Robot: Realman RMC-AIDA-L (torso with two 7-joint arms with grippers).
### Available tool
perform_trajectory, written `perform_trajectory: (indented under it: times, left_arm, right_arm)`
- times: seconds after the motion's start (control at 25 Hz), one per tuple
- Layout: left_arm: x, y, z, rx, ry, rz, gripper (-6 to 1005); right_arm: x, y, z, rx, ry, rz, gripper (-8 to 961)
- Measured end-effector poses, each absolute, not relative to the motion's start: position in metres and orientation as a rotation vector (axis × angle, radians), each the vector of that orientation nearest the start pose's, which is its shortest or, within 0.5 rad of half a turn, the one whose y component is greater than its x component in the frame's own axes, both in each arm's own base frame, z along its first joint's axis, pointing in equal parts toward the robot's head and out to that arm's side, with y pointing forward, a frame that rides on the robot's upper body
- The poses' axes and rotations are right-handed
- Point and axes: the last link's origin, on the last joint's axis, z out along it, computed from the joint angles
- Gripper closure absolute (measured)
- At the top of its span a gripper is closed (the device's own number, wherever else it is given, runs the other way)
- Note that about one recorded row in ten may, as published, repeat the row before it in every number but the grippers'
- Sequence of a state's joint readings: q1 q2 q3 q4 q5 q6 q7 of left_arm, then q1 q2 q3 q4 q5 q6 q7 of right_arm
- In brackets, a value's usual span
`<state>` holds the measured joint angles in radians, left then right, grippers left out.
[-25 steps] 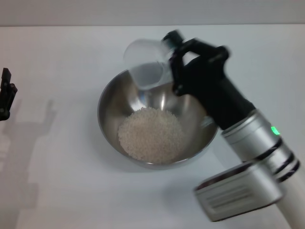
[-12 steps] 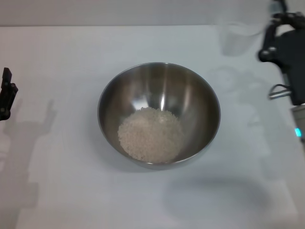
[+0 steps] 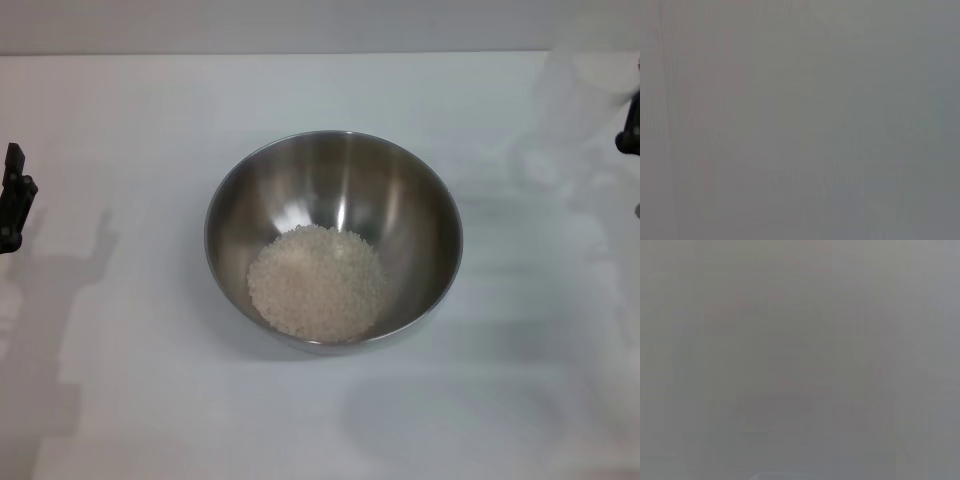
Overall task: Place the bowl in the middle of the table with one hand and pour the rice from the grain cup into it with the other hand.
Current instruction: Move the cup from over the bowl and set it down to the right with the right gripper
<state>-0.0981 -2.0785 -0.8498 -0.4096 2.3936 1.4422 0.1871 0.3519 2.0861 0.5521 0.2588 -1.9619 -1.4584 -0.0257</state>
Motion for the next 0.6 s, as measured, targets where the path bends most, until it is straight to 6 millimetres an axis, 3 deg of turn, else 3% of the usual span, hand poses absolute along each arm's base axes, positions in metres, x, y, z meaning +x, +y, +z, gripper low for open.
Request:
perform_trajectory:
  times: [0.12,0.6]
  left_arm:
    - [-0.324,0.238,-0.01,-1.472,-0.264,-0.668,185]
    - [-0.323,0.241,-0.011,-1.484,-0.259,-0.668,185]
  right_arm:
    - [0.317,0.298,-0.012,-1.491,0.407,0.768,936]
    - [0.322,0.317,-0.031,-1.605,0.506,0.66,936]
